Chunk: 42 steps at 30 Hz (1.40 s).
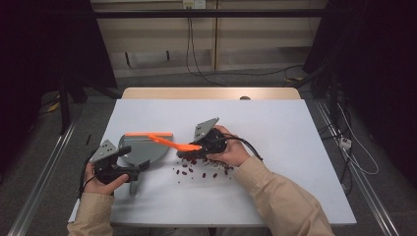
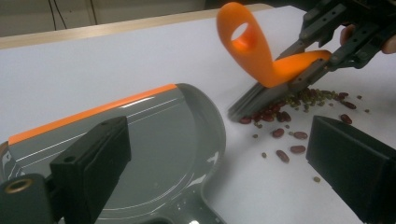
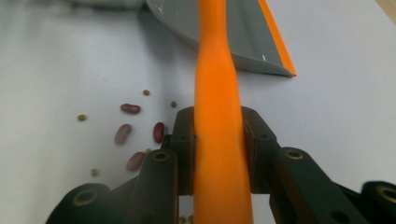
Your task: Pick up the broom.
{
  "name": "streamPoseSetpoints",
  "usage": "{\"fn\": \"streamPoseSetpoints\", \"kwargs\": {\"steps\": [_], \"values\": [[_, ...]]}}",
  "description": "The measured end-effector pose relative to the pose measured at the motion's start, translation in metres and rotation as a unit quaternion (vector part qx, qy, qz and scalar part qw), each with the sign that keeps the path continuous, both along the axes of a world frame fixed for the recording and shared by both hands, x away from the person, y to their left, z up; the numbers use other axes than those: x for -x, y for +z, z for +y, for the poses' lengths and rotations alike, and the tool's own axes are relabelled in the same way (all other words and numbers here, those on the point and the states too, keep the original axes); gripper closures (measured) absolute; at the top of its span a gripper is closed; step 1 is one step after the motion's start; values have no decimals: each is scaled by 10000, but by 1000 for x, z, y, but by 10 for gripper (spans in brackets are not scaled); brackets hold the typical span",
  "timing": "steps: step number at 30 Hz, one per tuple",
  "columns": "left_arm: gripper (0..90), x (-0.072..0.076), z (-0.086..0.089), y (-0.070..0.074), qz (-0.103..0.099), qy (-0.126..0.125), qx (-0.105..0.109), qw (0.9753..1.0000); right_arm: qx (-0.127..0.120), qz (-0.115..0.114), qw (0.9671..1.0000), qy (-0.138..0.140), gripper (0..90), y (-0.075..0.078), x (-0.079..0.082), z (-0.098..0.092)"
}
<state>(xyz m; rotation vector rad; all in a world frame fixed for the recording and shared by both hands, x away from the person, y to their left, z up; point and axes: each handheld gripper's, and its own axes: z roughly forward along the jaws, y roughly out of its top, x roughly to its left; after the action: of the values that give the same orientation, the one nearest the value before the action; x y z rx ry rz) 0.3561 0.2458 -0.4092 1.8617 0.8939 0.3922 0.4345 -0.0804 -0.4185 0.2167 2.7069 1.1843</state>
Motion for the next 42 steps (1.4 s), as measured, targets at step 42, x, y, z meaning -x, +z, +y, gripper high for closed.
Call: {"fn": "streamPoseSetpoints", "kwargs": {"steps": [42], "values": [[62,0,3,1,11,7,88,10000,-2237,1912,9233,-2467,711,1,64,13]]}}
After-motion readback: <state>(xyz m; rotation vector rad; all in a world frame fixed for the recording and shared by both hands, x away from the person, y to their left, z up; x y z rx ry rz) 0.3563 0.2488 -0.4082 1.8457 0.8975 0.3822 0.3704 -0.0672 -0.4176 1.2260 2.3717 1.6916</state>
